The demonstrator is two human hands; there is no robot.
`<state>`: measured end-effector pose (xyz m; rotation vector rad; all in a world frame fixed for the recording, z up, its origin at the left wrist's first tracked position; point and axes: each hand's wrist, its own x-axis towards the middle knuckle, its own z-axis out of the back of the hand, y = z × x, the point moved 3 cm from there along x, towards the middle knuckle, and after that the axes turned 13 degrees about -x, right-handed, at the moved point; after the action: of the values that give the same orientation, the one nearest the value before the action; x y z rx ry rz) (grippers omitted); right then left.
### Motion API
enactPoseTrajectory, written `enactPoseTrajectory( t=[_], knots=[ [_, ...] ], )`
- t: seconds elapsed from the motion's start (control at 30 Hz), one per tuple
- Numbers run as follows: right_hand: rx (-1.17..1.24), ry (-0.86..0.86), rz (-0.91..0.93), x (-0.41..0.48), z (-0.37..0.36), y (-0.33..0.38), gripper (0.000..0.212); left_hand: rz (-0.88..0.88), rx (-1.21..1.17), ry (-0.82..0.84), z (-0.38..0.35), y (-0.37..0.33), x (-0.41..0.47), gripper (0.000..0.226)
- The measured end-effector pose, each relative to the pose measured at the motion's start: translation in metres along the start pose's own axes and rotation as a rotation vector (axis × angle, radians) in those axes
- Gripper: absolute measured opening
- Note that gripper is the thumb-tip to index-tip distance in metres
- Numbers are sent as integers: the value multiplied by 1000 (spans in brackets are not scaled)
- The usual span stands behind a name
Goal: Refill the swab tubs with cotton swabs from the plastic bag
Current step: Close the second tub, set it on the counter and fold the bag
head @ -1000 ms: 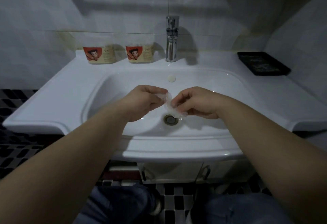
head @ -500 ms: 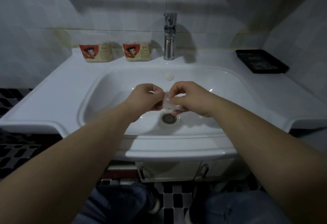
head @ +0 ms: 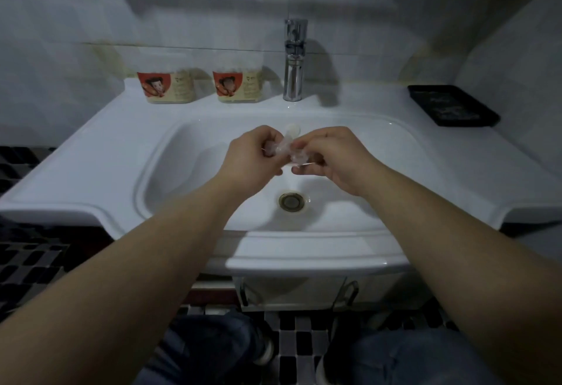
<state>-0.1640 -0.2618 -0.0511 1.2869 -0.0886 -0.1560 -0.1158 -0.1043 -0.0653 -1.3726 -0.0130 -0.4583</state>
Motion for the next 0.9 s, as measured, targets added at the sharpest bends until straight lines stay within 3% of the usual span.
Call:
enactPoseTrajectory(
  t=[0.13, 0.27, 0.47, 0.63, 0.77, 0.8, 0.87, 0.9],
  knots=[
    [-60, 22, 60, 0, -2, 1, 18, 38, -92, -75, 10, 6, 4, 10],
    [-70, 33, 87, 0, -2, -1, 32, 61, -192, -32, 8, 5, 4, 13],
    [-89, 19, 67, -5, -2, 2, 23, 82, -202, 35, 4, 3, -3, 13],
    [-98, -129, 76, -2, -3, 13, 29, 47, -162, 99, 1, -13, -13, 35],
    [19, -39, 90, -2, -7, 17, 15, 17, -211, -40, 14, -21, -9, 8],
    [51, 21, 87, -3, -9, 21, 9, 22, -220, -75, 19, -23, -7, 8],
    [97, 112, 50, -2, -12, 26, 27, 27, -218, -120, 28, -24, -3, 15],
    [105, 123, 36, -1, -15, 29, 24, 27, -215, -118, 33, -24, -2, 19]
  ],
)
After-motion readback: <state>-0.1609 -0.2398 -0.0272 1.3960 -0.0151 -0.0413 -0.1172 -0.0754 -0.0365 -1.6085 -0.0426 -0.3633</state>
